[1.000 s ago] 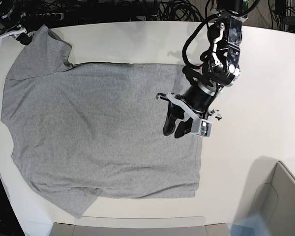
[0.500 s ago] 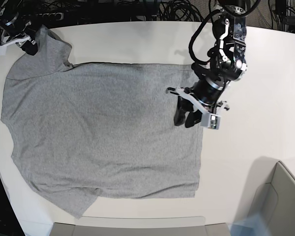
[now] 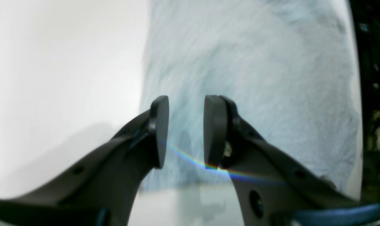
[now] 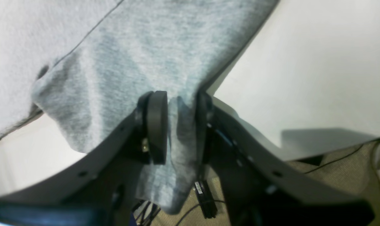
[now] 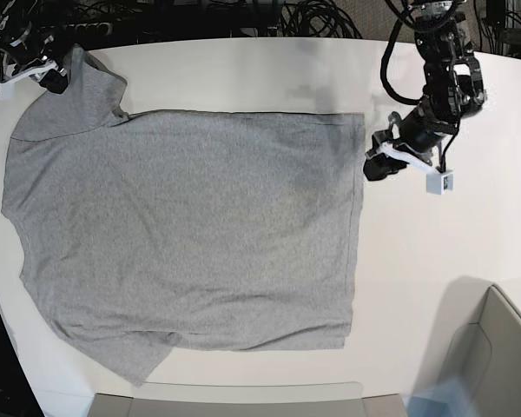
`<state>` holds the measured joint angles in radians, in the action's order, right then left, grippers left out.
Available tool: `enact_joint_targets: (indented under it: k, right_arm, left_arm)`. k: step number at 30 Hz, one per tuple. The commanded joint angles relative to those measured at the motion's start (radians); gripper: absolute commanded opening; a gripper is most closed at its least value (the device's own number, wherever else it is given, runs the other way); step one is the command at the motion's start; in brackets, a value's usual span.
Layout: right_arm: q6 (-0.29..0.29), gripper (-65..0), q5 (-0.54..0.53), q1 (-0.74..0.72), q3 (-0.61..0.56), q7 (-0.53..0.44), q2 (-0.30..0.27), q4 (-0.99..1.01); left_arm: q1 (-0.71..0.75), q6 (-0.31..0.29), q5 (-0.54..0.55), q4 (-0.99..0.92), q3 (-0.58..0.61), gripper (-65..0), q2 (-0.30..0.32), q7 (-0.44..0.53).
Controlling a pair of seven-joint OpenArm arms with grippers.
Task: Fold the T-shirt properly
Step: 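Move left gripper to the shirt corner opposite the right gripper, then grasp the shirt edge with both grippers at its two corners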
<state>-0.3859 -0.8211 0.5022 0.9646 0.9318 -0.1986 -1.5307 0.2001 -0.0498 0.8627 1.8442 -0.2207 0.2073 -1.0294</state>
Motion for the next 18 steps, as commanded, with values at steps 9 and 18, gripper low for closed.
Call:
enact_joint_targets:
  k: [9, 18]
  right_arm:
    - [0.002, -49.3, -0.014, 0.013, 0.003, -0.010, -0.019, -0.017]
    - [0.002, -49.3, -0.014, 0.029, 0.004, -0.010, -0.043, -0.015]
  left_arm:
    - [0.057, 0.138, -0.017, -0.027, 0.007, -46.5, 0.010, 0.007]
    - [0.132, 0.136, -0.017, -0.071, 0.024, -46.5, 0.010, 0.007]
